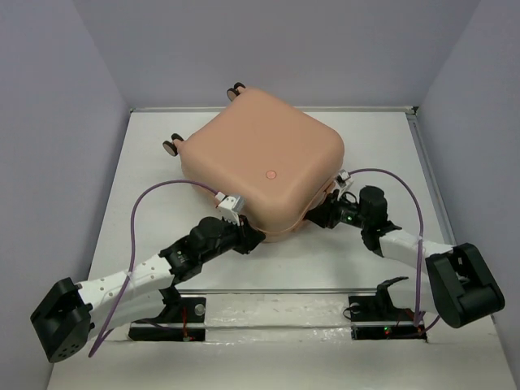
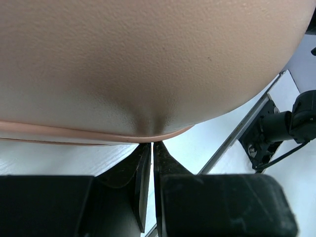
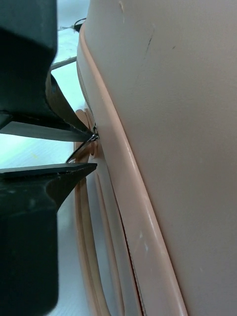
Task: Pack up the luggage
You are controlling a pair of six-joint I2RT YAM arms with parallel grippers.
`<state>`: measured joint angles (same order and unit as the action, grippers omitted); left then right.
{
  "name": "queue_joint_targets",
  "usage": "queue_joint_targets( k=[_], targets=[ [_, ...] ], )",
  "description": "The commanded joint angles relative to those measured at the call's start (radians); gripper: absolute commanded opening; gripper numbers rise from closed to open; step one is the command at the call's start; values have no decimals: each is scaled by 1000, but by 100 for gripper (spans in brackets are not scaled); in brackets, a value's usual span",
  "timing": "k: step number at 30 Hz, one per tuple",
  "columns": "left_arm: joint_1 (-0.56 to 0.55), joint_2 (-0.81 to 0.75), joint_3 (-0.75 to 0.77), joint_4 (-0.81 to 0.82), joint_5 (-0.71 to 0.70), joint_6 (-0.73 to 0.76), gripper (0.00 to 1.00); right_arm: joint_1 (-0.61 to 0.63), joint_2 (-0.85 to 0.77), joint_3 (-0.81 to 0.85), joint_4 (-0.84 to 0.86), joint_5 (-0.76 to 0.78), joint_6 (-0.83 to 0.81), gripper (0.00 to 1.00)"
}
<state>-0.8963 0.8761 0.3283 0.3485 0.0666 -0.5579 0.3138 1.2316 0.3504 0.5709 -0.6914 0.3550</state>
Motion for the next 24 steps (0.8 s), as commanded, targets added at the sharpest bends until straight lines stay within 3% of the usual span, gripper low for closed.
queue_joint_targets(
  k=[1, 6, 10, 15, 20, 24],
  targets=[
    [-1, 6, 72, 72, -56, 6, 19, 28, 19, 24, 76, -22, 1, 26],
    [-1, 29, 106, 70, -128, -2, 19, 62, -16, 9, 67, 22, 4, 7],
    [-1, 69, 146, 61, -224, -4, 19, 134, -78, -4, -25, 102, -1, 7],
    [17, 109, 221, 58, -307, 18, 19, 316, -220, -54, -215, 266, 18, 7],
    [25, 133, 259, 72, -320, 38, 19, 494, -340, -100, -354, 392, 101, 7],
    [31, 170, 298, 89, -314, 50, 19, 669, -331, -55, -422, 498, 148, 7]
  ],
)
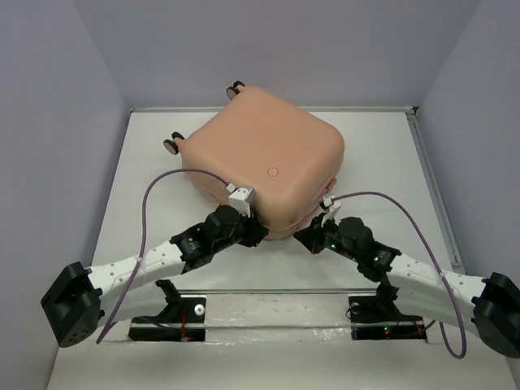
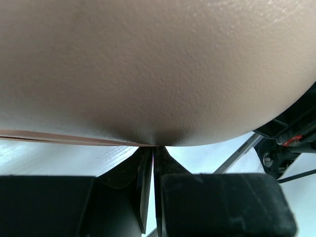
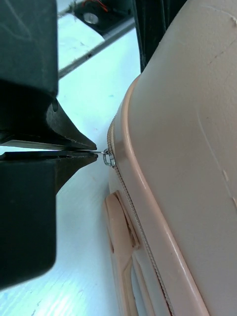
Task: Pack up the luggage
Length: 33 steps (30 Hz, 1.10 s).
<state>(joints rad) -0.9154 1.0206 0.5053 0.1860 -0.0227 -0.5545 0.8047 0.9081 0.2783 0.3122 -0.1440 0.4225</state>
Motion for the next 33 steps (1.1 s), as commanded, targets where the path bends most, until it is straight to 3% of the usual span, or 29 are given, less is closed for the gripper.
queue_joint_targets(
  k=[1, 5, 7, 11, 16, 17, 18, 21, 22, 23, 25, 28, 33],
  targets=[
    [50, 47, 143, 259, -223, 53, 19, 259, 9, 34, -162, -31, 87, 7],
    [52, 125, 215, 270, -195, 62, 19, 458, 190, 186, -121, 105, 85, 7],
    [53, 173, 261, 274, -183, 71, 19, 551, 315, 299, -89, 247, 82, 7],
    [58, 236, 331, 274, -165, 79, 18, 599, 429, 375, 83, 392, 108, 7],
    [98, 256, 351, 270, -108, 48, 21, 599, 462, 263, 336, 632, 193, 7],
    [105, 251, 348, 265, -100, 44, 25, 599, 460, 253, 341, 656, 197, 7],
    [124, 231, 346, 242, -91, 35, 40, 599, 450, 240, 344, 688, 214, 7],
    [180, 171, 329, 199, -36, 10, 72, 578, 419, 201, 341, 670, 229, 7],
    [246, 120, 320, 169, -10, -20, 87, 568, 413, 196, 340, 666, 231, 7],
    [288, 96, 317, 150, 15, -41, 92, 568, 410, 193, 334, 656, 226, 7],
    [380, 35, 323, 106, 110, -73, 97, 559, 407, 193, 321, 647, 214, 7],
    [551, 12, 381, -27, 135, -81, 99, 545, 394, 191, 309, 630, 202, 7],
    [813, 129, 509, -83, 211, -94, 99, 536, 357, 177, 278, 621, 188, 7]
  ],
)
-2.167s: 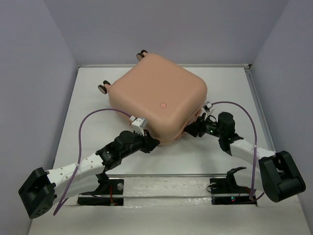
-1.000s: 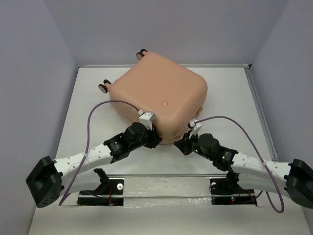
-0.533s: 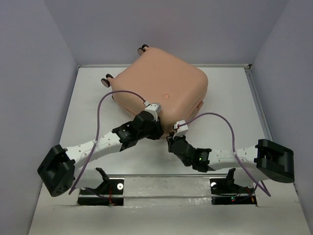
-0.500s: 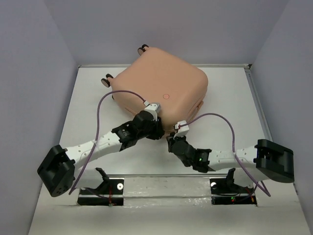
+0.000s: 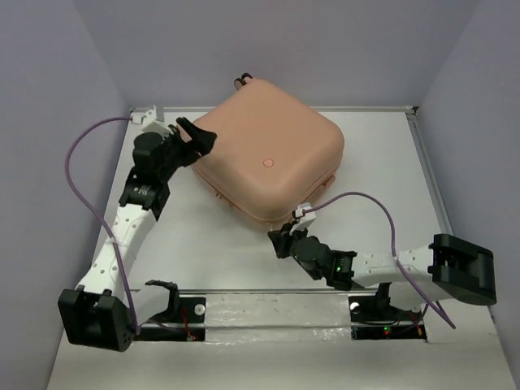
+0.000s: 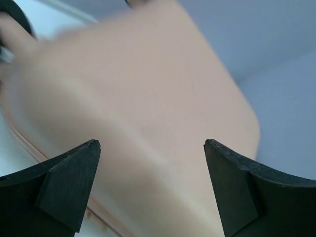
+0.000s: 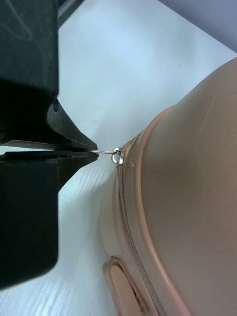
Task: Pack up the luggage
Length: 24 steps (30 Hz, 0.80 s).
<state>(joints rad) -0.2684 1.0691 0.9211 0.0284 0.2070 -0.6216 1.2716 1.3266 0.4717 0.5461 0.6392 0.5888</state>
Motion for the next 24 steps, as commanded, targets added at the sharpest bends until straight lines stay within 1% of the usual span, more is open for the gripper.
queue_joint_targets(
  k=[1, 3, 5, 7, 8, 9, 11, 15, 18, 19, 21, 24],
  targets=[
    [202, 107, 107, 79, 1, -39, 99, 69, -67, -18, 38, -162, 19, 7],
    [257, 156, 143, 100, 57, -82, 99, 69, -84, -22, 22, -170, 17, 7],
    [331, 236, 173, 113, 54, -99, 99, 69, -92, -28, 15, -168, 17, 7],
    [375, 325, 243, 114, 65, -105, 99, 69, -102, -36, 0, -170, 22, 7],
    [376, 354, 243, 104, 68, -105, 99, 69, -104, -36, 0, -170, 22, 7],
    [394, 382, 278, 104, 81, -107, 99, 69, -107, -39, -6, -171, 22, 7],
    [397, 452, 327, 91, 127, -101, 99, 69, -113, -41, -12, -174, 22, 7],
    [399, 523, 364, 110, 140, -116, 99, 69, -118, -39, -18, -185, 10, 7],
    [397, 572, 387, 163, 169, -145, 99, 69, -110, -35, -23, -193, 3, 7],
    [397, 597, 389, 210, 192, -158, 99, 69, -106, -35, -23, -197, 3, 7],
    [397, 647, 392, 287, 238, -217, 99, 69, -89, -31, -23, -207, 11, 7],
    [396, 676, 392, 337, 265, -282, 99, 69, -78, -27, -23, -211, 9, 7]
  ],
)
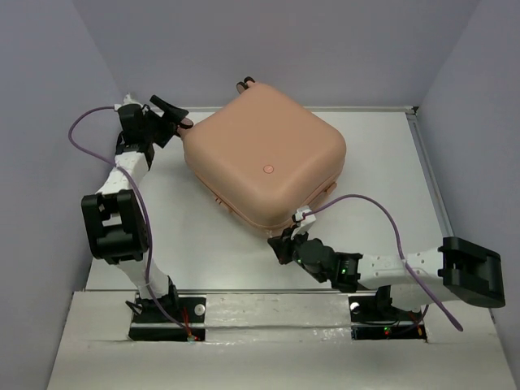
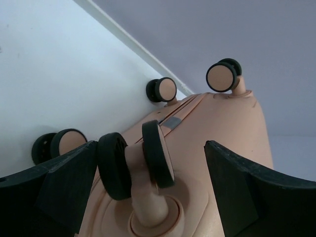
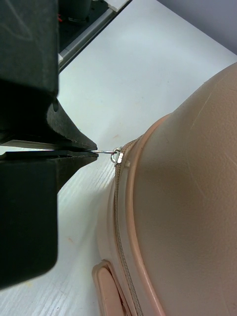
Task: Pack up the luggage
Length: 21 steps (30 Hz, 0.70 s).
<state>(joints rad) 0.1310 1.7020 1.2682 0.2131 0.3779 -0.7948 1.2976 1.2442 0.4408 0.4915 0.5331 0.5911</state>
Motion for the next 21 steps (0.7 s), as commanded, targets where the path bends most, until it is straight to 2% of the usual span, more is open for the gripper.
queue_joint_targets(
  k=[1, 7, 10, 11, 12, 15, 16, 17, 18, 19, 20, 21],
  targets=[
    [-4, 65, 49, 169, 99, -121, 99, 43, 6, 4, 30, -102, 6, 7],
    [-21, 114, 51, 242, 122, -181, 99, 34, 17, 7, 24, -93, 3, 7],
    [-34, 119, 25, 325, 134, -227, 94, 23, 21, 15, 24, -97, 1, 7],
    [-36, 120, 13, 354, 136, -244, 89, 23, 23, 16, 21, -99, 1, 7],
    [-36, 116, -15, 386, 135, -280, 78, 23, 24, 18, 21, -99, -4, 7],
    [-33, 113, -49, 471, 136, -314, 58, 14, 24, 32, 9, -110, -5, 7],
    [-33, 111, -53, 485, 136, -328, 45, 2, 24, 35, 7, -114, -7, 7],
    [-34, 111, -59, 505, 136, -333, 38, -9, 23, 38, 4, -120, -8, 7],
    [-33, 108, -61, 511, 141, -333, 19, -26, 20, 39, 2, -125, -7, 7],
    [-31, 108, -64, 516, 141, -333, 19, -26, 14, 41, 2, -133, -7, 7],
    [-31, 99, -73, 523, 145, -328, 6, -50, 11, 45, 1, -152, -8, 7],
    [-28, 90, -84, 528, 144, -324, 6, -63, 6, 49, -2, -160, -11, 7]
  ],
)
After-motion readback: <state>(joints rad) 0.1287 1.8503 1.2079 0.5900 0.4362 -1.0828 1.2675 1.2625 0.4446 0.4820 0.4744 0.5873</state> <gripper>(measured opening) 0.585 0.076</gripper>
